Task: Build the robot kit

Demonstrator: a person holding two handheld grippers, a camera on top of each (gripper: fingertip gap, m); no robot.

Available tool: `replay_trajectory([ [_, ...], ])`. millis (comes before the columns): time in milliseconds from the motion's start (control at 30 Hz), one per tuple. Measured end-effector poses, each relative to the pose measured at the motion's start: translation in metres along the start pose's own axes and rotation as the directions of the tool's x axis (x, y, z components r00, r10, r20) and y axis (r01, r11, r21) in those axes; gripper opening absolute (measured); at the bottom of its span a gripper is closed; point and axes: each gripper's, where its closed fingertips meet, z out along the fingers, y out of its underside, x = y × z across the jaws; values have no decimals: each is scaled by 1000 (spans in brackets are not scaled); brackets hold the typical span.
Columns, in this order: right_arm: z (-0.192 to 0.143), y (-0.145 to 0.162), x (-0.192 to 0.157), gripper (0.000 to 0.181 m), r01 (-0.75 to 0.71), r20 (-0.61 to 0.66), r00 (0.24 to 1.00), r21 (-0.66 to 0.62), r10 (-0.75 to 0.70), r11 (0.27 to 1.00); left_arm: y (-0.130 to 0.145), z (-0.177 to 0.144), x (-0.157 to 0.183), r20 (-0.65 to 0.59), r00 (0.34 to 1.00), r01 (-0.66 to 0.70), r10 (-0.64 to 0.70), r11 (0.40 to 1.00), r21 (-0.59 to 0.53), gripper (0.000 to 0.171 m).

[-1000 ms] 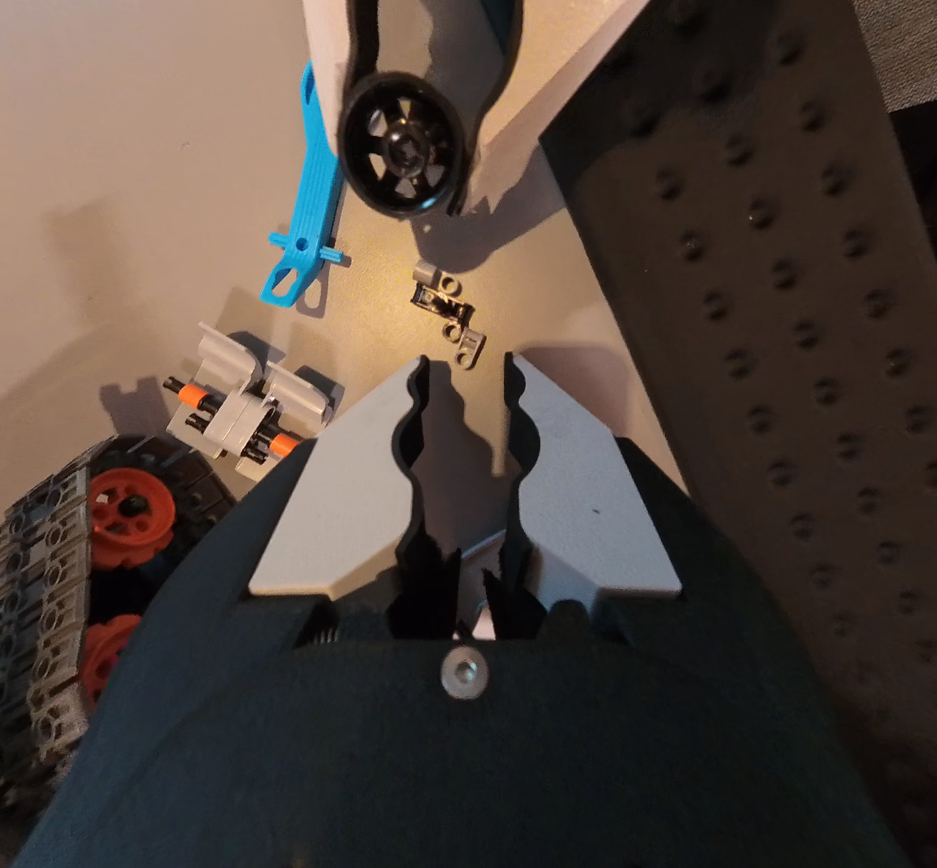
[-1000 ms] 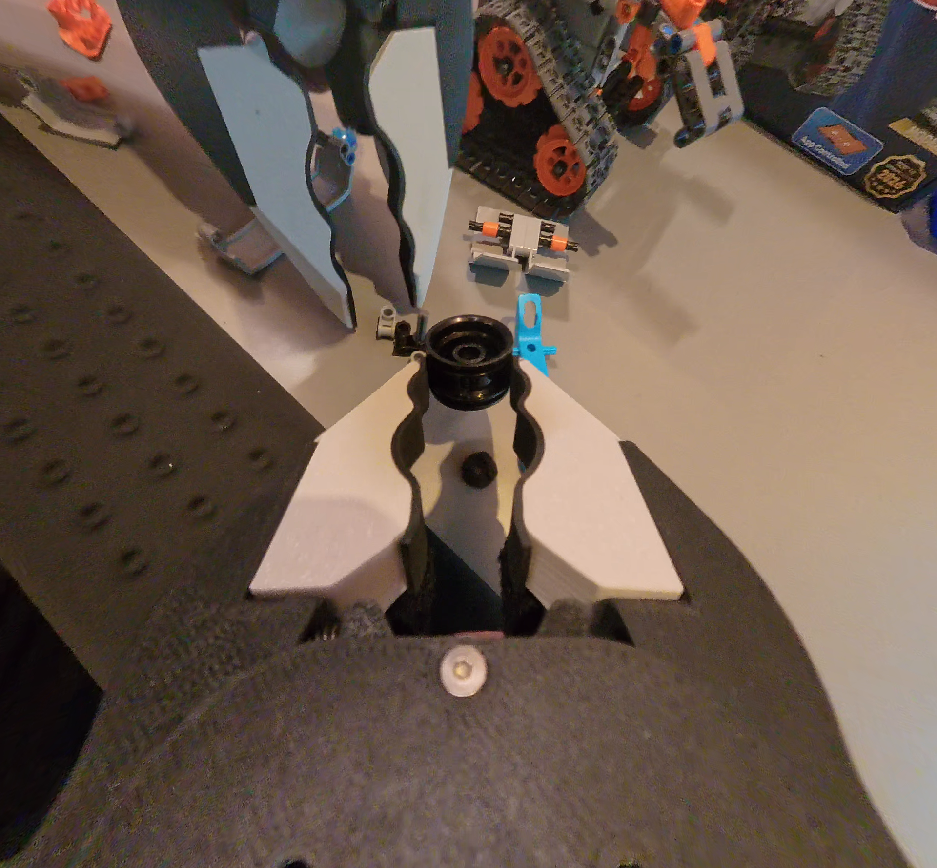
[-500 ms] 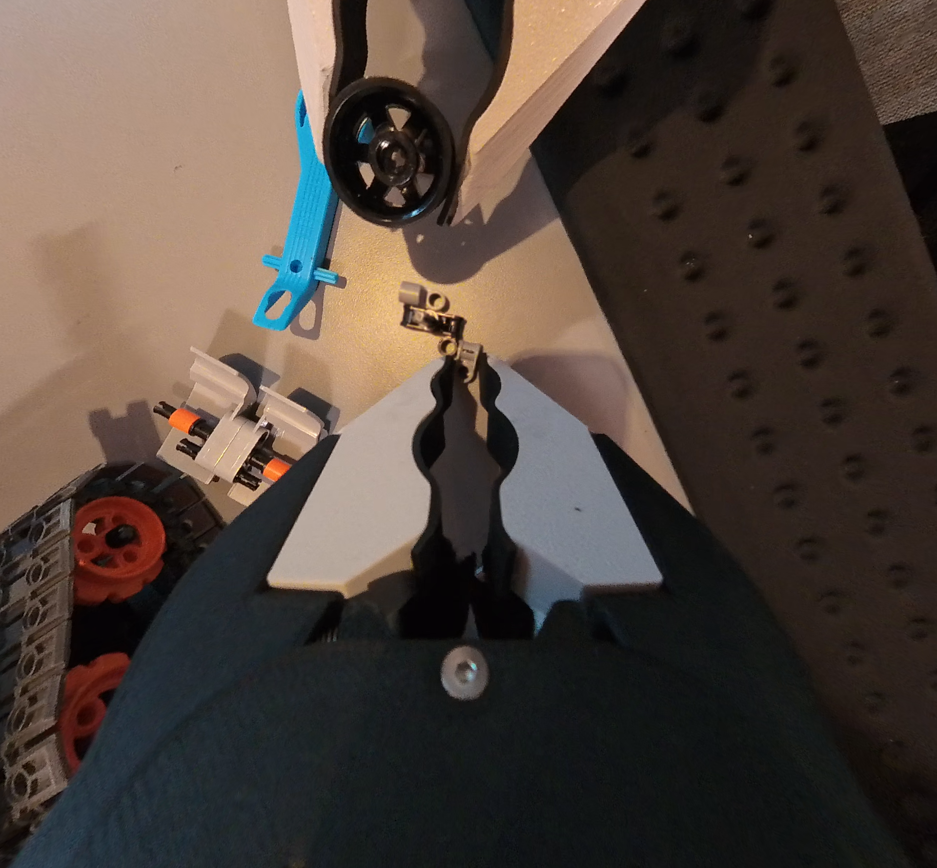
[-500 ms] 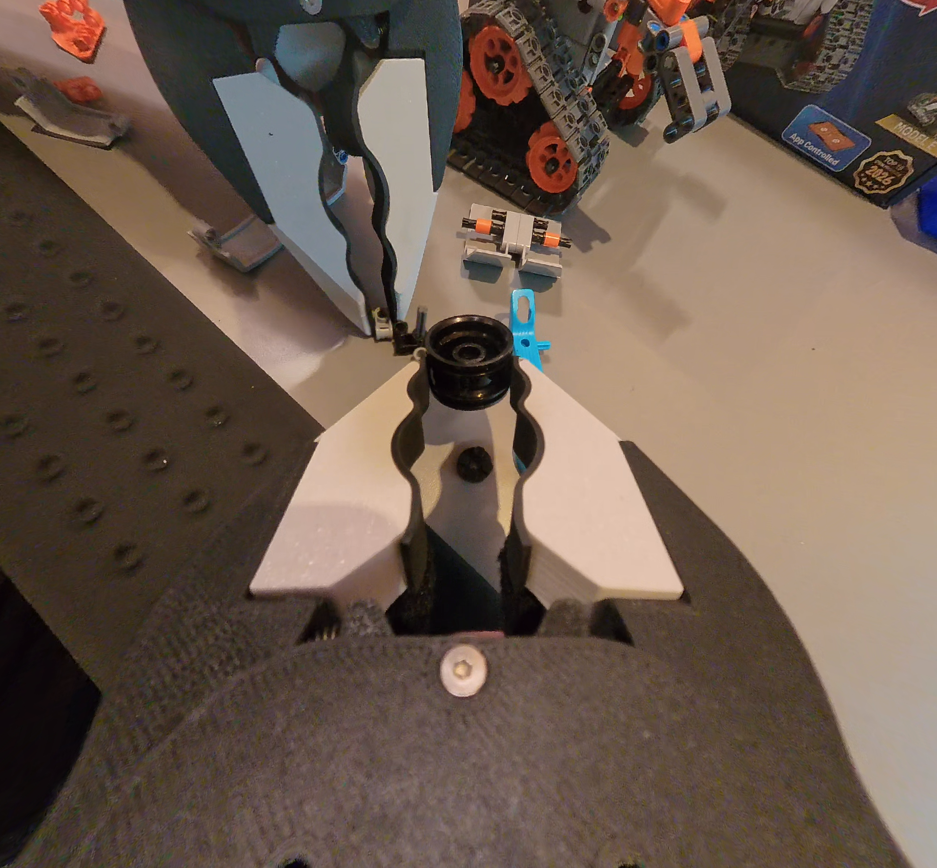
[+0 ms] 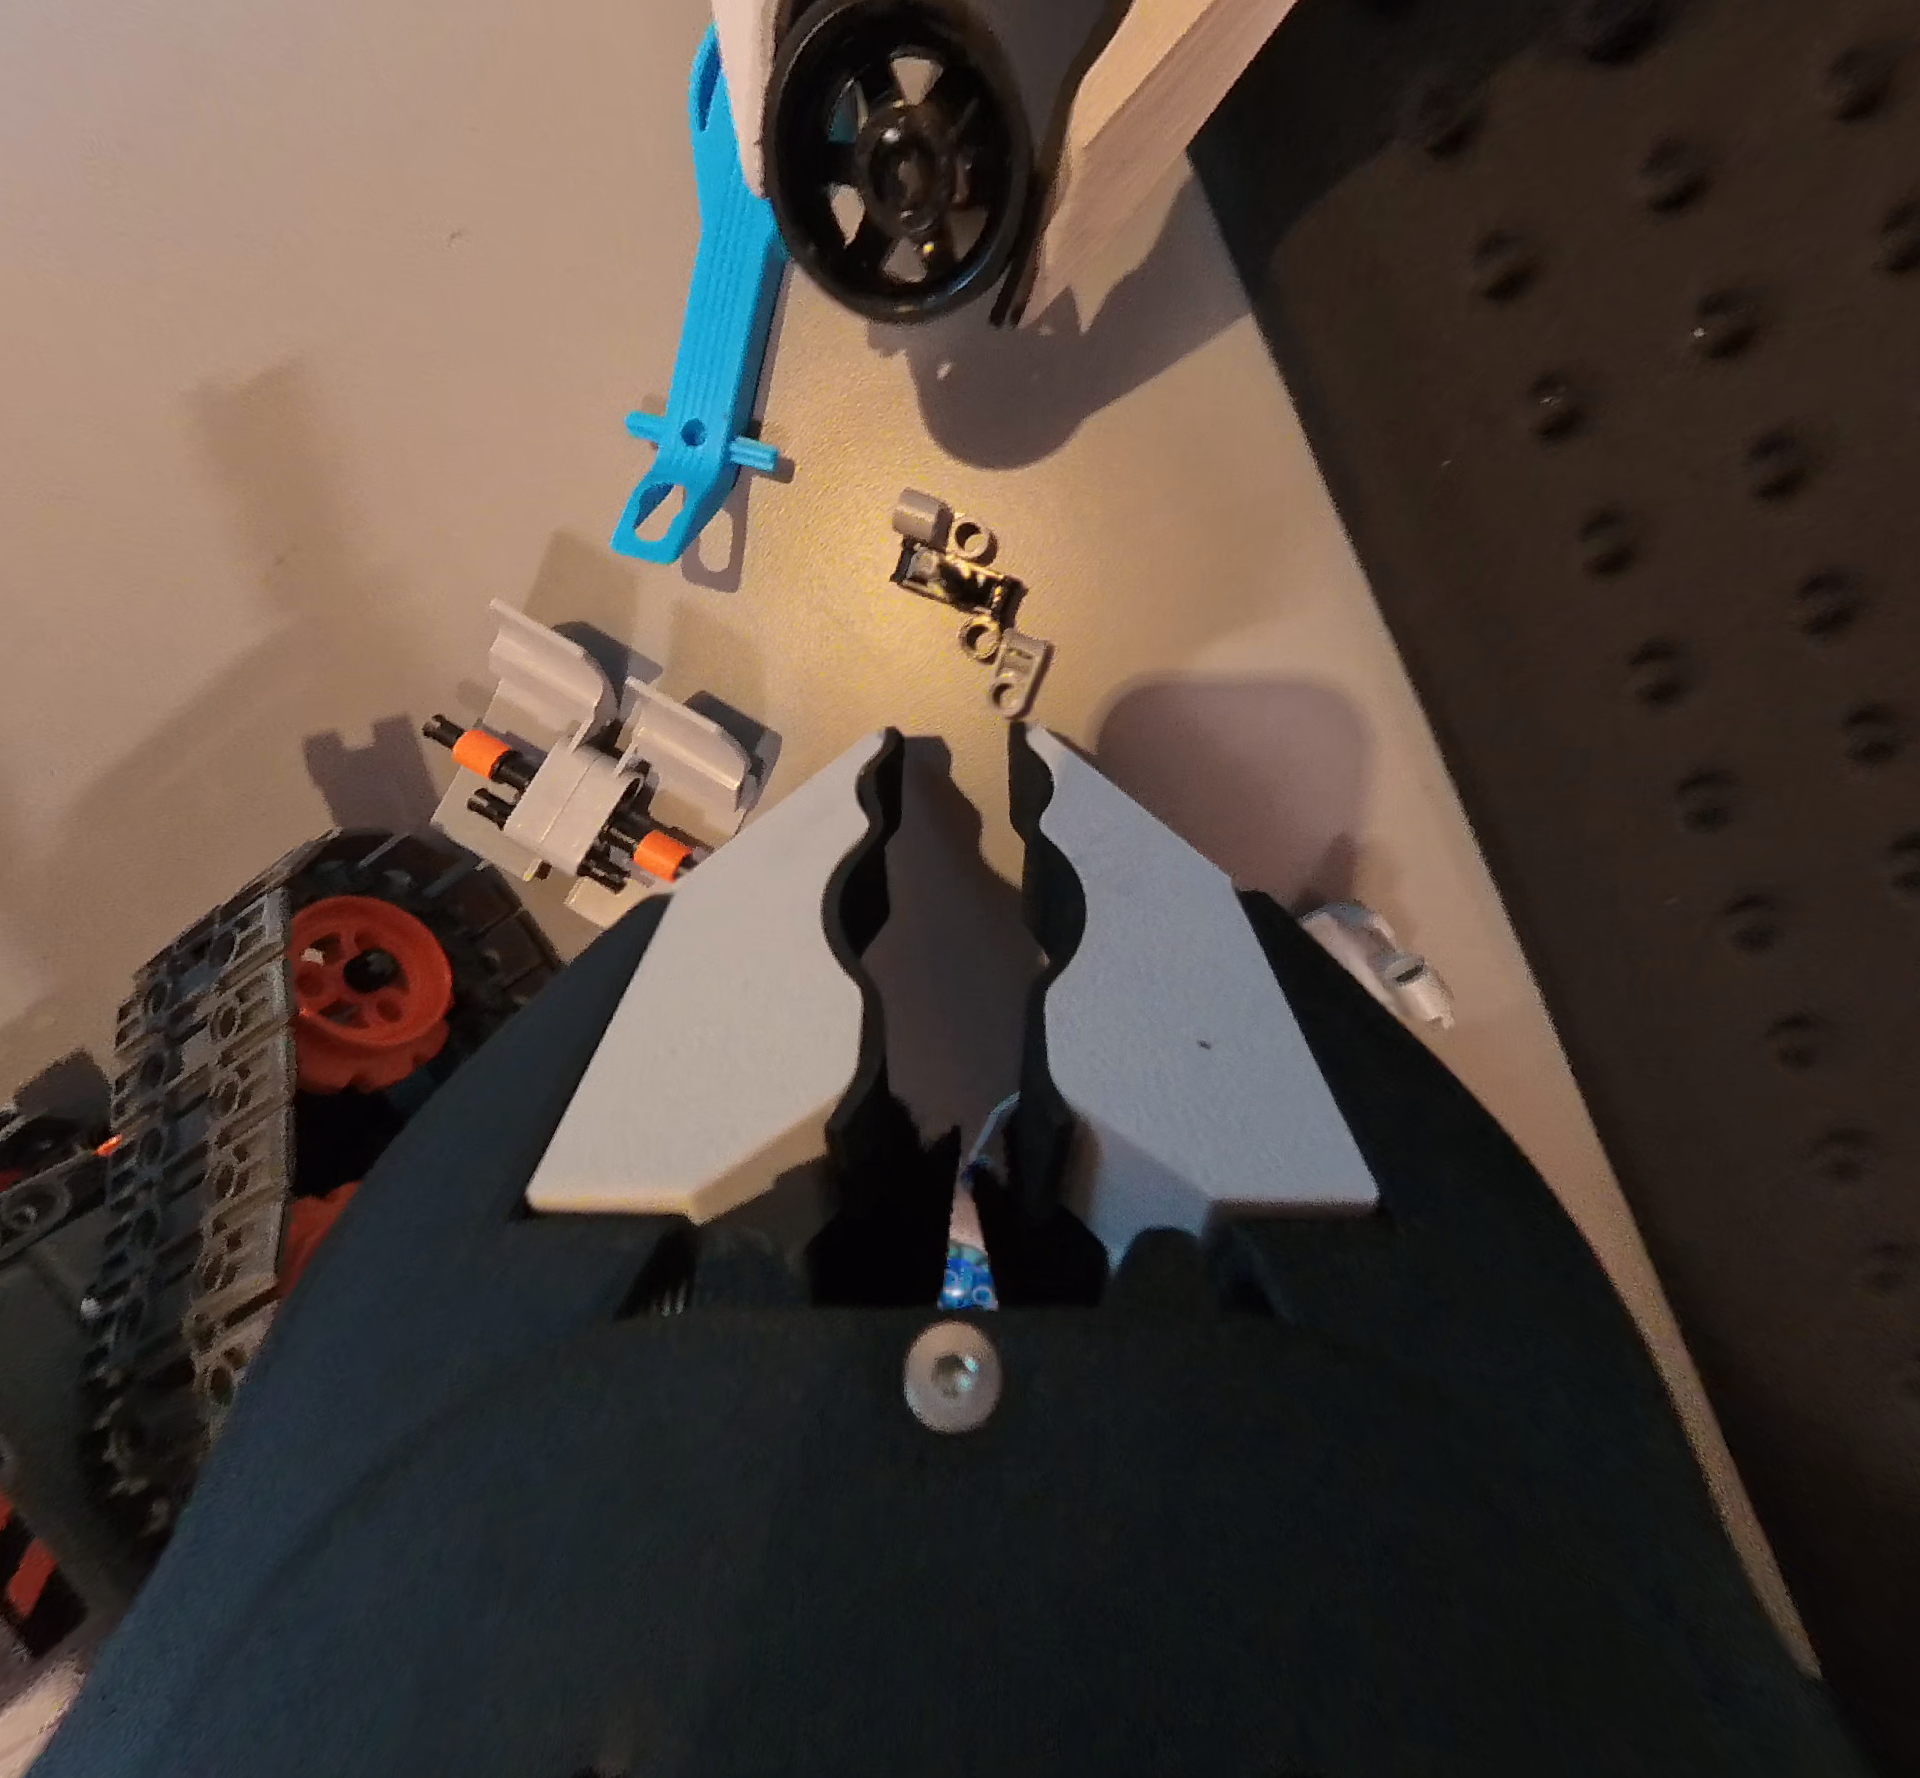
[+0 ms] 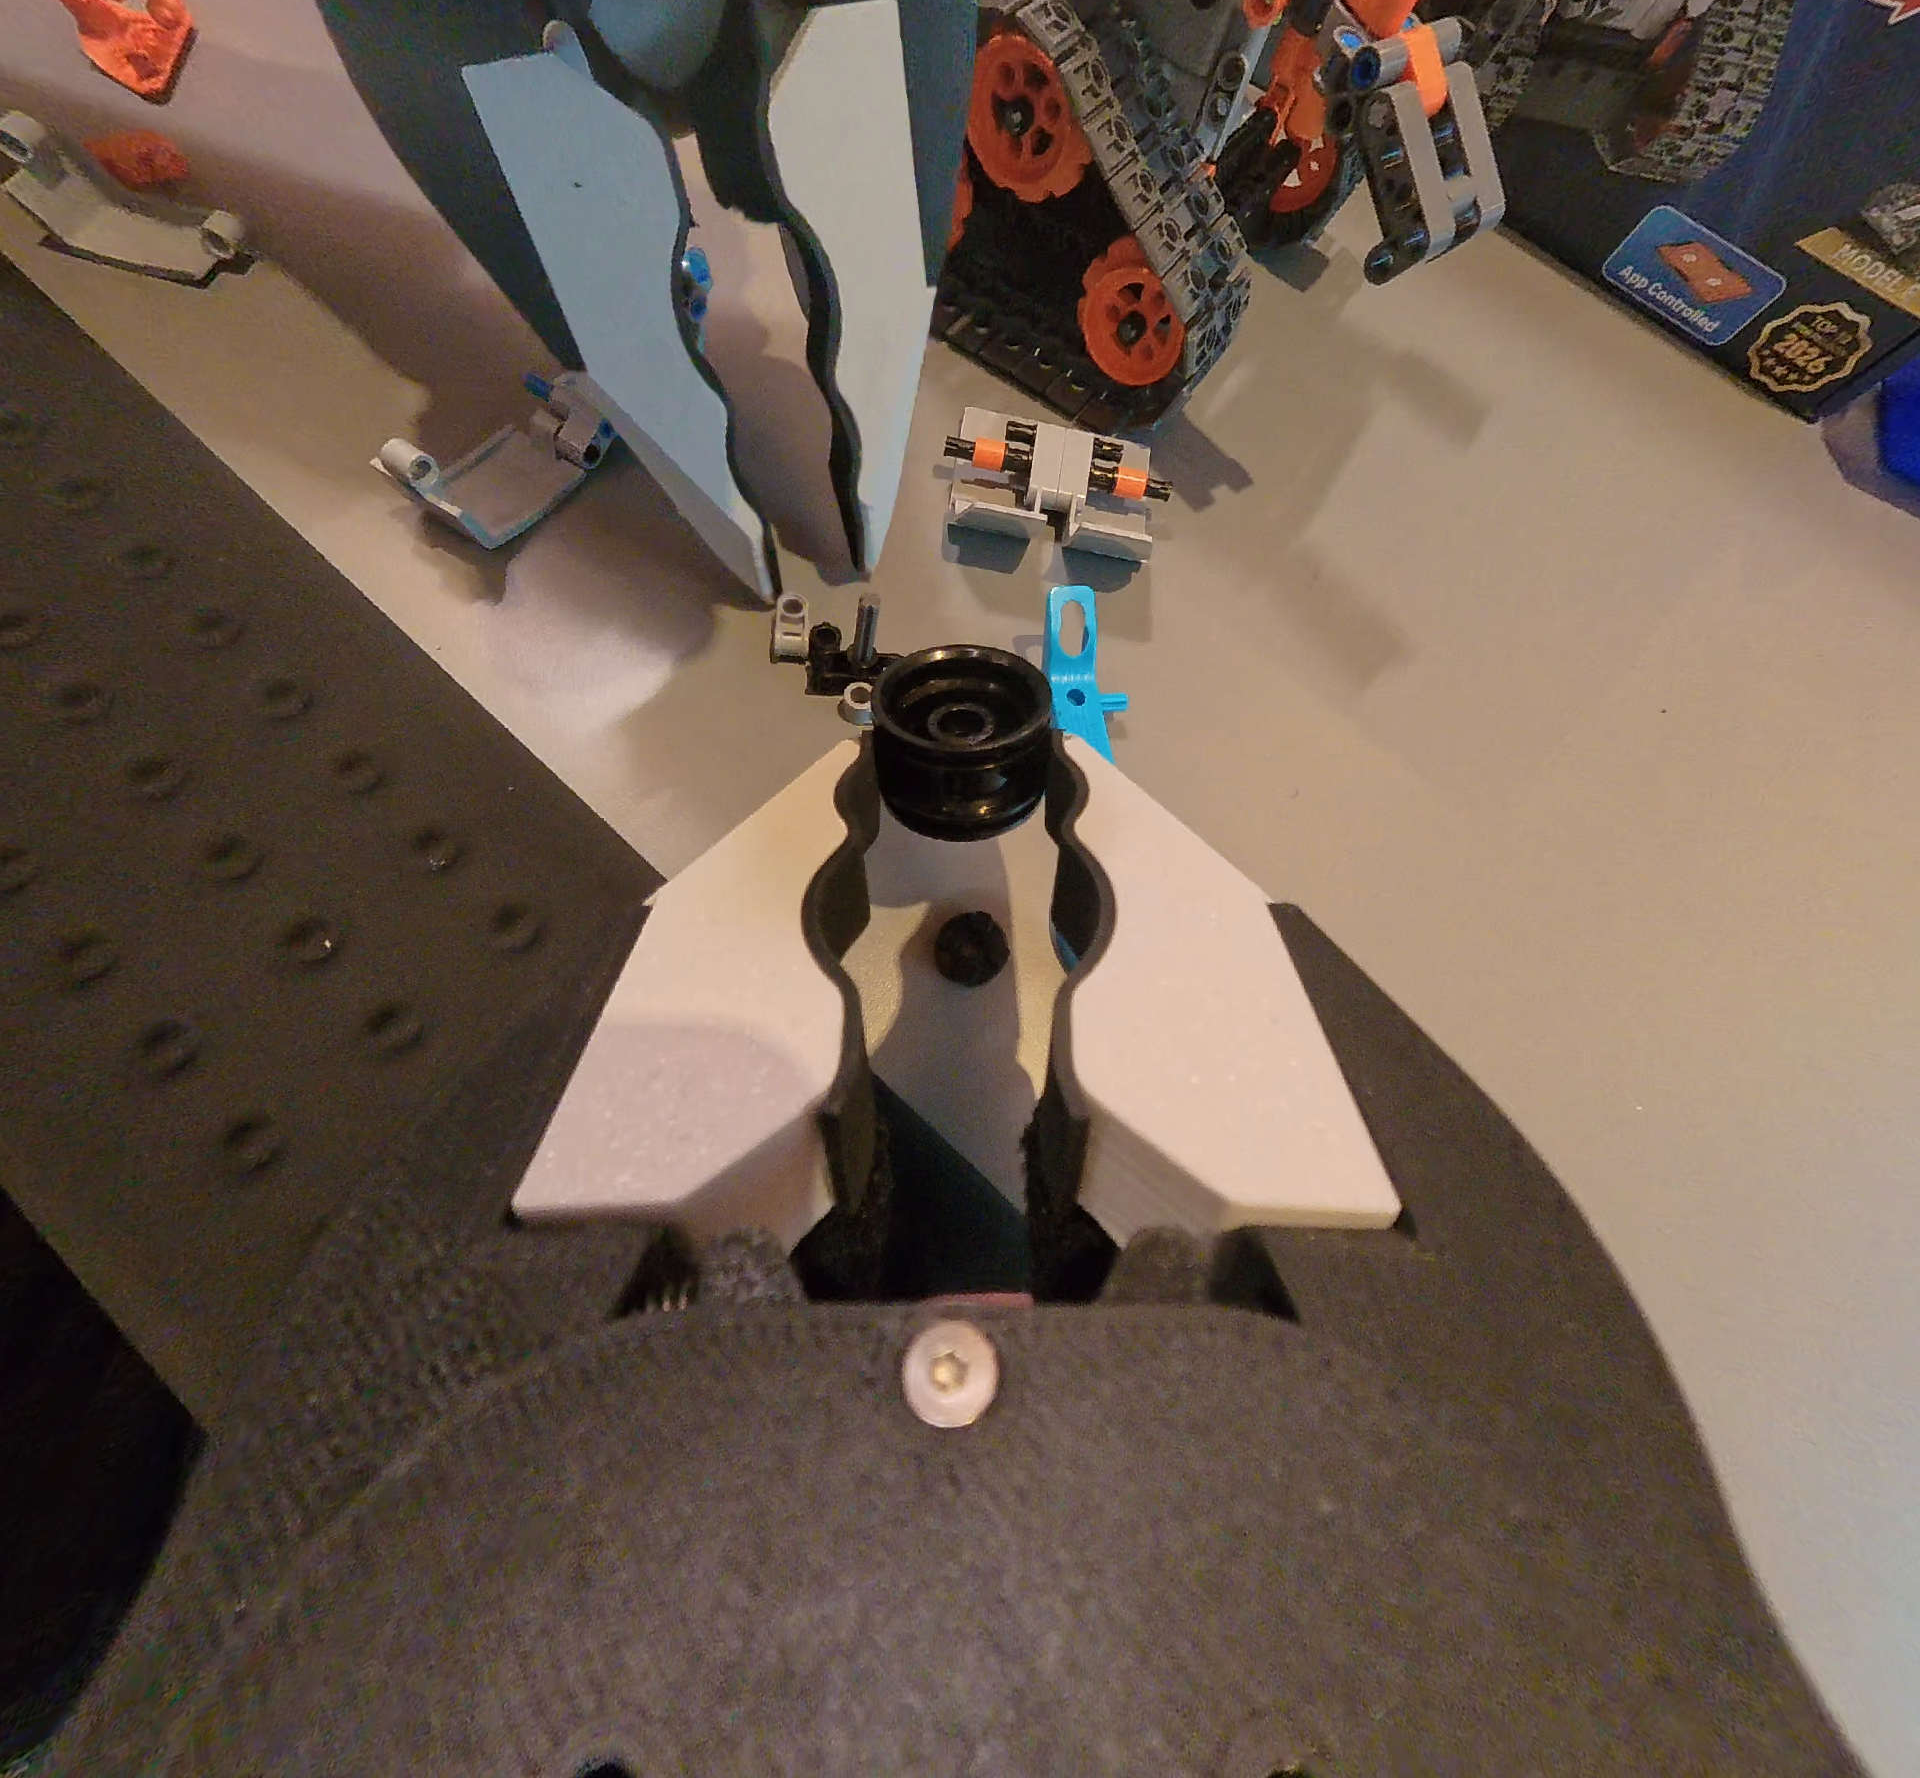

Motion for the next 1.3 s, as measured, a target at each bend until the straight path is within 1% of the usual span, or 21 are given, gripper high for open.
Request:
replay_trajectory([
  [367, 0, 0, 0, 29, -1, 0, 1000, 2, 1, 1000, 1, 0, -2, 11, 1000, 4, -4, 1000, -4, 19],
  [600, 0, 0, 0, 29, 0, -1, 1000, 0, 0, 1000, -3, 1, -2, 11, 1000, 11, -11, 1000, 10, 20],
  [867, 0, 0, 0, 29, 1, -2, 1000, 0, -1, 1000, -5, 2, -14, 77, 997, 28, -29, 1000, 9, 21],
  [1100, 0, 1, 1, 29, 0, -3, 1000, -1, 0, 1000, -4, 2, -16, 88, 996, 28, -28, 1000, 4, 21],
  [1300, 1, 1, 0, 29, 2, -1, 1000, -10, -2, 1000, -1, 1, -18, 109, 994, 16, -13, 1000, -23, 22],
])
